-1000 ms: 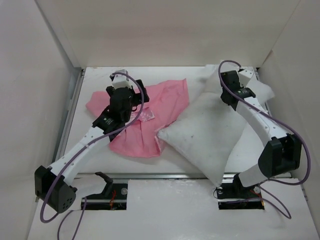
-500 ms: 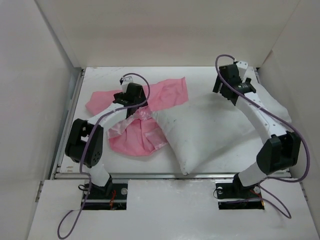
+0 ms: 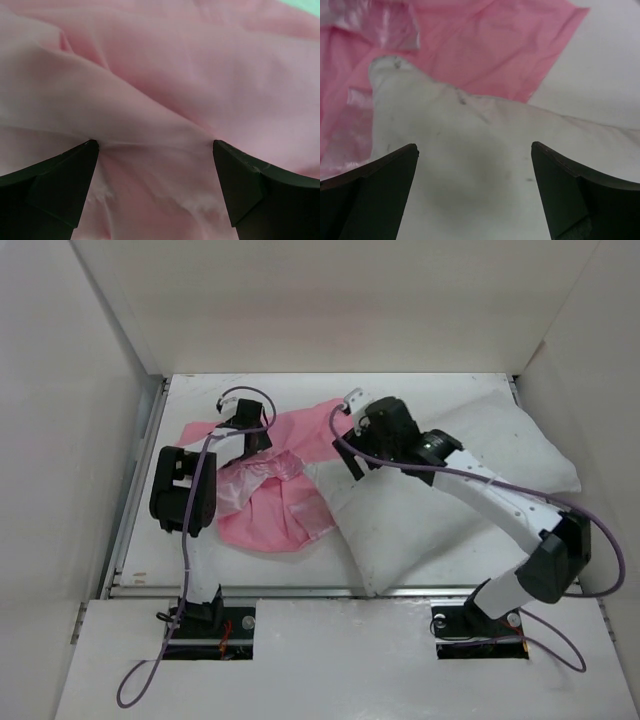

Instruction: Put the pillow into the pillowcase

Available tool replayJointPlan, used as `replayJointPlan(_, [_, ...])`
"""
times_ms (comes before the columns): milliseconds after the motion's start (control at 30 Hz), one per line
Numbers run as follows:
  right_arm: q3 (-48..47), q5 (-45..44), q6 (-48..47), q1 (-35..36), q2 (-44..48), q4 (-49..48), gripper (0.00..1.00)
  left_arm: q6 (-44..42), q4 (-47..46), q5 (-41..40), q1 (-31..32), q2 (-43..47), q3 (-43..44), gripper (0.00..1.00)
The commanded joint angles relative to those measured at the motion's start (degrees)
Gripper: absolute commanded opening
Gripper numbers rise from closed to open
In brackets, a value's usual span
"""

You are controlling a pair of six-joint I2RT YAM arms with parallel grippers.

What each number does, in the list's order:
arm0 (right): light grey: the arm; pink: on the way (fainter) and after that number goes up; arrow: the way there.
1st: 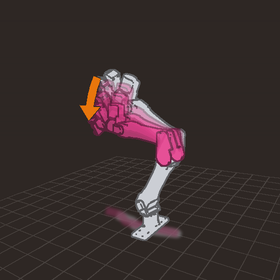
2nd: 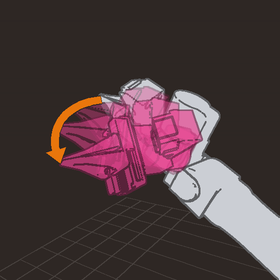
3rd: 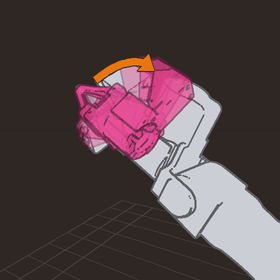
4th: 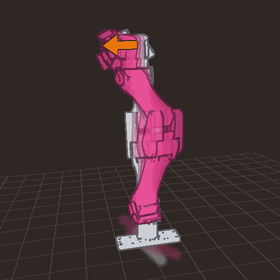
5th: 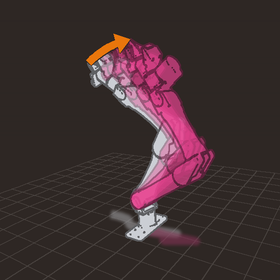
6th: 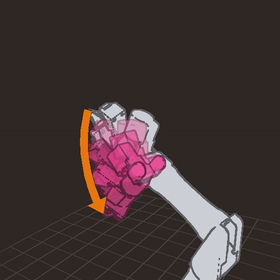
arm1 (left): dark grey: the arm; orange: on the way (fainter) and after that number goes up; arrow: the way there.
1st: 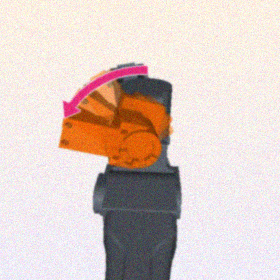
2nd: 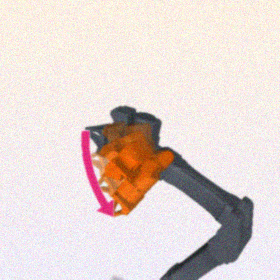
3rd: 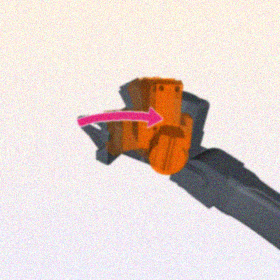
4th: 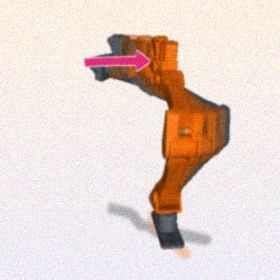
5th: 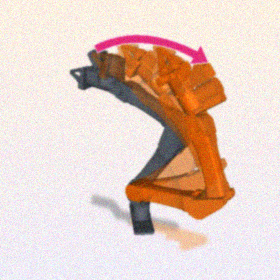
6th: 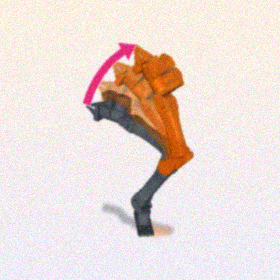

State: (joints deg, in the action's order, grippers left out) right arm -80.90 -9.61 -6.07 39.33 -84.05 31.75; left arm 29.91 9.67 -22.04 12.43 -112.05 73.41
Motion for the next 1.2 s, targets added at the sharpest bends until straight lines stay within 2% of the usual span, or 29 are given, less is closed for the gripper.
replayJointPlan(0, [-0.8, 2.8, -4.0, 2.4, -3.7, 7.2, 1.0, 0.1, 2.9, -2.5, -3.6, -0.9, 4.7, 1.0])
replayJointPlan(200, [0.1, 1.9, -2.1, 5.1, -8.0, 8.0, 1.0, -2.7, 2.4, -6.6, -6.4, -1.5, 8.1, 1.0])
replayJointPlan(367, [5.1, 1.3, -2.8, 5.1, -11.7, 0.5, 1.0, -4.9, 1.8, -5.4, -6.9, 1.9, 9.4, 1.0])
replayJointPlan(467, [7.1, -1.2, -3.3, 5.1, -13.0, -4.4, 0.89, -10.5, -3.5, -2.0, -6.1, 7.5, 6.5, 1.0])
replayJointPlan(500, [7.1, -2.8, -2.7, 4.6, -13.0, -5.3, 0.71, -12.3, -4.7, 1.8, -6.1, 8.9, 4.9, 1.0])
replayJointPlan(533, [7.6, -3.9, -2.0, 4.1, -13.0, -6.6, 0.71, -14.2, -5.8, 3.8, -5.1, 10.3, 4.1, 1.0])
replayJointPlan(567, [7.6, -5.3, -0.1, 3.4, -11.1, -8.3, 0.41, -16.4, -6.7, 6.4, -3.6, 12.7, 3.6, 1.0])
replayJointPlan(633, [8.5, -7.5, 1.4, 0.2, -8.7, -12.8, 0.22, -20.9, -9.6, 12.2, -1.8, 14.9, 1.8, 1.0])
replayJointPlan(667, [8.5, -8.5, 2.6, -1.1, -5.9, -13.5, 0.0, -22.3, -10.5, 15.3, -1.0, 16.0, 0.1, 1.0])
replayJointPlan(733, [8.0, -10.1, 5.7, -4.9, -2.3, -16.1, 0.0, -23.1, -13.3, 23.8, 1.2, 17.7, -1.3, 1.0])
replayJointPlan(833, [8.0, -10.1, 6.6, -8.3, 5.2, -19.5, 0.0, -23.1, -12.8, 26.7, 4.5, 17.0, -0.6, 1.0])
replayJointPlan(933, [8.5, -5.7, 8.5, -12.0, 9.9, -20.7, 0.0, -23.1, -9.1, 23.1, 8.4, 11.9, 3.2, 1.0])
replayJointPlan(1067, [8.5, -3.1, 9.9, -12.5, 11.8, -21.2, 0.0, -23.7, -5.9, 17.5, 12.6, 5.0, 9.7, 1.0])
replayJointPlan(1133, [7.9, -3.1, 10.5, -13.1, 11.8, -21.2, 0.0, -23.7, -5.9, 16.7, 13.2, 2.5, 12.6, 0.98])
replayJointPlan(1167, [7.9, -3.1, 10.5, -13.1, 11.8, -21.2, 0.0, -22.0, -4.7, 12.8, 13.2, -0.6, 14.3, 0.93])
